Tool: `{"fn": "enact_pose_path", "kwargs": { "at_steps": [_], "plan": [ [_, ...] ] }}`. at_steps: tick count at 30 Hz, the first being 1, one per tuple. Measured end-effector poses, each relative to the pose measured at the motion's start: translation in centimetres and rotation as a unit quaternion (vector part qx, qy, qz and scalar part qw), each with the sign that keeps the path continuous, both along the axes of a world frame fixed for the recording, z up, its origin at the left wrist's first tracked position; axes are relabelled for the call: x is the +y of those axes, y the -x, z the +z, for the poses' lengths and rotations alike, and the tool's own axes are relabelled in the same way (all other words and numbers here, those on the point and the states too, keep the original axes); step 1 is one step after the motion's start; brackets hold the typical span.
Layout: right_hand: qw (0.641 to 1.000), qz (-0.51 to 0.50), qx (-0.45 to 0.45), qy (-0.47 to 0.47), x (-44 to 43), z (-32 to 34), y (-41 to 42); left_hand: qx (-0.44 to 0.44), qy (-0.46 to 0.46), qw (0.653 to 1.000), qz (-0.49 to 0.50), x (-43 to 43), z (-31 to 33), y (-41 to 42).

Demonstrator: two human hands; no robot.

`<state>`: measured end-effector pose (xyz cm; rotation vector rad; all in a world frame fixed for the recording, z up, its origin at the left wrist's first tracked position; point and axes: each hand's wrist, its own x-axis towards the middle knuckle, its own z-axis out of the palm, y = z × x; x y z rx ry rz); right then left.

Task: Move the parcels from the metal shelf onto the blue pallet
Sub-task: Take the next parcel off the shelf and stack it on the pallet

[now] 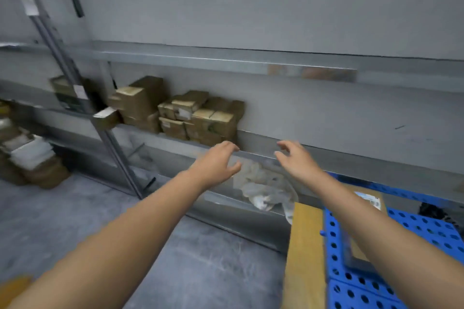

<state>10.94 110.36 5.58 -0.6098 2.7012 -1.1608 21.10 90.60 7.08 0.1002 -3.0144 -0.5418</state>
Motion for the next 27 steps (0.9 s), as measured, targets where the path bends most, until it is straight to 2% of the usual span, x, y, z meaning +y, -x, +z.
{"fn": "enact_pose_path", "kwargs": {
  "at_steps": [5,9,13,17,27],
  "plan": [
    [0.995,0.091,0.012,0.027,-15.6,4.7,-6.8,0.012,0.101,0.995,0.019,-12.1,3.0,-8.2],
    [0.988,0.142,0.063,0.000,-24.6,6.2,-11.7,0.032,0.110,0.991,0.068,-19.9,3.8,-13.4],
    [0.982,0.164,0.079,-0.046,-29.2,6.6,-14.3,0.048,0.098,0.987,0.119,-25.6,3.8,-16.7],
    [0.977,0.170,0.093,-0.088,-32.5,6.9,-14.2,0.080,0.088,0.983,0.142,-29.2,3.7,-18.0],
    [0.973,0.203,0.096,-0.052,-43.8,5.7,-10.5,0.098,0.123,0.973,0.168,-37.3,3.1,-14.1]
  ]
}}
